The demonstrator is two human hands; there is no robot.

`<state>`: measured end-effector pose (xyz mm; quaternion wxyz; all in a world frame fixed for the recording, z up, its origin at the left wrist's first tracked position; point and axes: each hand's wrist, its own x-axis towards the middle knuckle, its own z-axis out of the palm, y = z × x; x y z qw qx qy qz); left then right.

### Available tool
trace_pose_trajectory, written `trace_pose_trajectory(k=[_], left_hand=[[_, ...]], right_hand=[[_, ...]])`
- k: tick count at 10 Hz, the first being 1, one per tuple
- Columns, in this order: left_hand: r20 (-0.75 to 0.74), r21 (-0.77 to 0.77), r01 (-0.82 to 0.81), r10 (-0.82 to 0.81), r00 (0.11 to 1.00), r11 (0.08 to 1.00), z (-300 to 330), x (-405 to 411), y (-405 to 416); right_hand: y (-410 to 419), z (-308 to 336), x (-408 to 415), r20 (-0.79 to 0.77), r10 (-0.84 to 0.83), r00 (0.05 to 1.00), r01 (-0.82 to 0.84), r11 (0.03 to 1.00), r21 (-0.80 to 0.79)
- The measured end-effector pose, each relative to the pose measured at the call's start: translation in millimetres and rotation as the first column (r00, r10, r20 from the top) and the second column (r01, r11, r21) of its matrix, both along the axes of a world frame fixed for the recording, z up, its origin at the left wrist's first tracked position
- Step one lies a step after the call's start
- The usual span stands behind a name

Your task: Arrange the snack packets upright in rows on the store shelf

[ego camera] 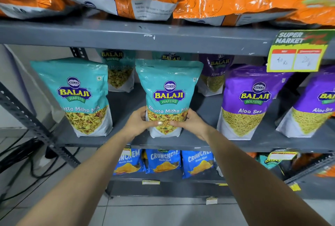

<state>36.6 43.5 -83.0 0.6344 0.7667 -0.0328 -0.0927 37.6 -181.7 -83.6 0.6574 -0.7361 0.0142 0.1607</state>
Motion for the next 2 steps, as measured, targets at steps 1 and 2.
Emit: trace_pose_trajectory(k=[1,2], left_hand=[[-0.007,-0.006,-0.006,0.006,1.000,1.000,-1,-3,1],[0.032,0.021,-0.104,0.103,0.994,0.994,3,-22,-3]], right_hand=[[0,0,0,-0.017,0.019,1.000,-0.020,1.000,-0.015],[3,4,-14,0.020,-0.011,1.000,0.013,0.990,-0.139]])
